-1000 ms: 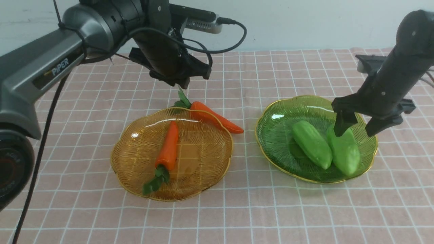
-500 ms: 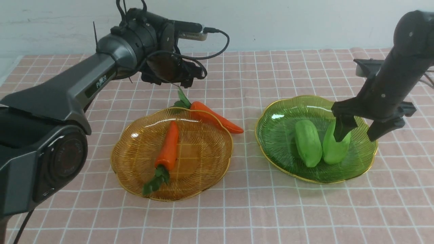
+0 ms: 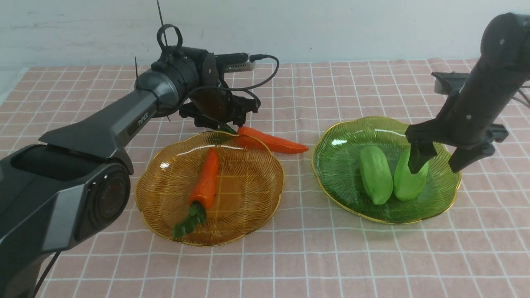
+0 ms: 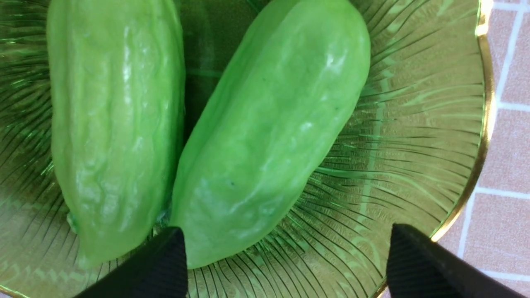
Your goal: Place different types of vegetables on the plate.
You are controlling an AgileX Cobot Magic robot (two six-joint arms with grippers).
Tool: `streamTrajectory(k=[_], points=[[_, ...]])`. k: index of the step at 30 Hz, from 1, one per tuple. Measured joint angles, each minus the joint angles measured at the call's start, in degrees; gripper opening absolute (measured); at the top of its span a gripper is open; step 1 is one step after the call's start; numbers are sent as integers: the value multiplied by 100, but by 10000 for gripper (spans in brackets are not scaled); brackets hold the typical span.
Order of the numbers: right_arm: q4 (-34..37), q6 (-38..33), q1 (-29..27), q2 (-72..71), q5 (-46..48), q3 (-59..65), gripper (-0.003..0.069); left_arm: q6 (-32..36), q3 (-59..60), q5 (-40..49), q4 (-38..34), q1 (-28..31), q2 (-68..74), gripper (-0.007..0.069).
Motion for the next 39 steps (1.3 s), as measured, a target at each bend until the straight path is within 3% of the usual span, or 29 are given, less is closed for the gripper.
streamTrajectory(k=[3, 4, 5, 8, 13, 20, 27, 32, 39], points=[[0, -60, 0, 0, 0, 0, 590, 0, -5, 36, -21, 0, 5, 209], [0, -62, 0, 0, 0, 0, 590, 0, -7, 36, -27, 0, 5, 192], [0, -67, 0, 0, 0, 0, 590, 0, -30, 41, -40, 4, 5, 106], [0, -79, 0, 0, 1, 0, 590, 0, -148, 33, -79, 4, 5, 11], [0, -79, 0, 0, 1, 0, 590, 0, -911, 113, -130, 4, 24, -3], [114, -80, 0, 0, 1, 0, 590, 215, -2242, 885, -766, 4, 24, -3], [412, -75, 0, 0, 1, 0, 590, 418, -2483, 2052, -800, 4, 43, -1], [668, -58, 0, 0, 1, 0, 590, 458, -2488, 2446, -789, 4, 133, 99], [713, -57, 168, 0, 6, 0, 590, -49, -2489, 2457, -602, 4, 598, 490]])
